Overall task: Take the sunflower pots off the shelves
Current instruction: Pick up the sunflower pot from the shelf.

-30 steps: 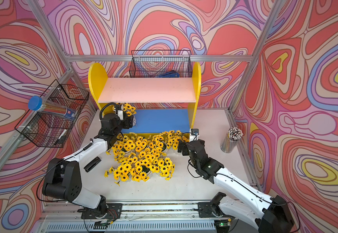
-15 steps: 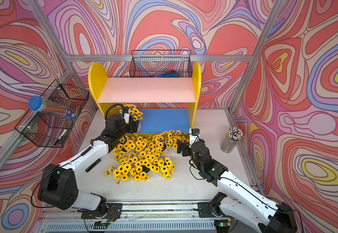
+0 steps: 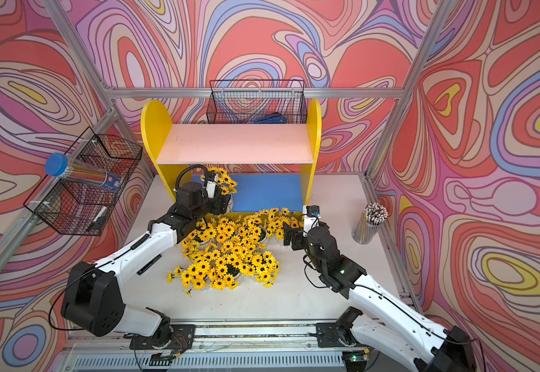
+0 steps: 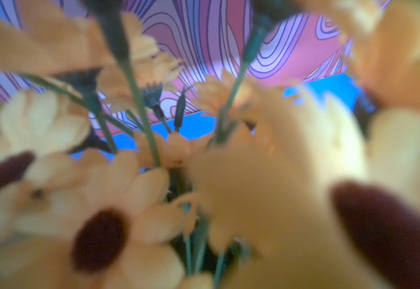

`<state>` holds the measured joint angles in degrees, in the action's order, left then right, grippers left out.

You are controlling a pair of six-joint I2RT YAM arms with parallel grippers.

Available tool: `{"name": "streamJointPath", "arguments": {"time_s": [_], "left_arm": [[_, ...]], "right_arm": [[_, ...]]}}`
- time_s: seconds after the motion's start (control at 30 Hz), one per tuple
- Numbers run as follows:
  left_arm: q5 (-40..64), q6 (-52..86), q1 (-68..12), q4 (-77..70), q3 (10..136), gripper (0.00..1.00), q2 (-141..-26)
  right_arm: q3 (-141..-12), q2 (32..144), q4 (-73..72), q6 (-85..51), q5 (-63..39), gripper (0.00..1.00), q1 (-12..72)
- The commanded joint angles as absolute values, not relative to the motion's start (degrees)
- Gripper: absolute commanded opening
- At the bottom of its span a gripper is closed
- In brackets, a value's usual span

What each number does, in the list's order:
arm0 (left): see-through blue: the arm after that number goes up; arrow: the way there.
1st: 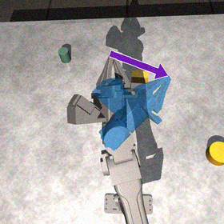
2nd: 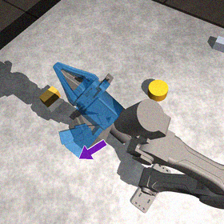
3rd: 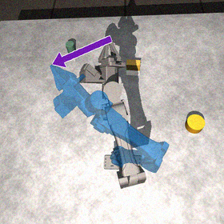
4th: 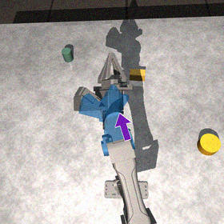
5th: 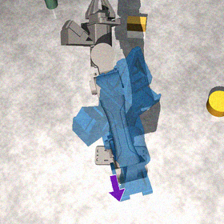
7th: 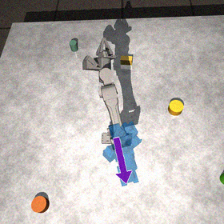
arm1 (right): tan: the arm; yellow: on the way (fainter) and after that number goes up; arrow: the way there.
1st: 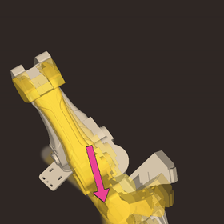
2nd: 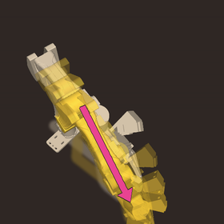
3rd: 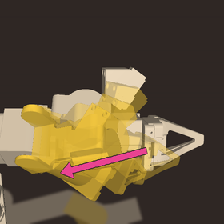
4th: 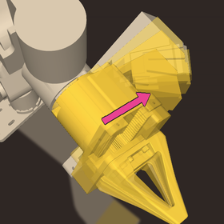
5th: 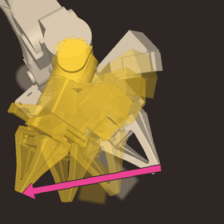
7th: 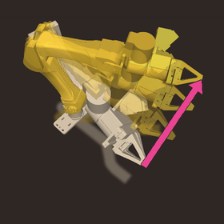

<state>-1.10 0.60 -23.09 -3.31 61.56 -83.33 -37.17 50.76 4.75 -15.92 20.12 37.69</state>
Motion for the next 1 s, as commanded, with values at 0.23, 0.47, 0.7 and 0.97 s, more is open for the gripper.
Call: {"name": "streamJointPath", "arguments": {"time_s": [0.23,0.47,0.7,0.97], "left_arm": [[1.1,-0.08,-27.33,-5.01,67.39,0.26,-78.93],[0.98,0.9,-35.02,-4.86,66.68,0.27,-76.68],[-2.1,0.55,-46.55,-4.9,66.13,0.27,-75.32],[-5.17,1.12,-58.43,-6.24,65.48,0.27,-76.49]], "right_arm": [[-36.99,50.28,6.42,-16.58,22.51,0.98,37.0],[-38.51,49.35,11.56,-20.38,28.47,0.98,36.26],[-39.95,47.93,19.81,-27.15,36.82,0.98,33.76],[-39.13,43.73,24.81,-31.42,41.37,0.98,28.93]]}}
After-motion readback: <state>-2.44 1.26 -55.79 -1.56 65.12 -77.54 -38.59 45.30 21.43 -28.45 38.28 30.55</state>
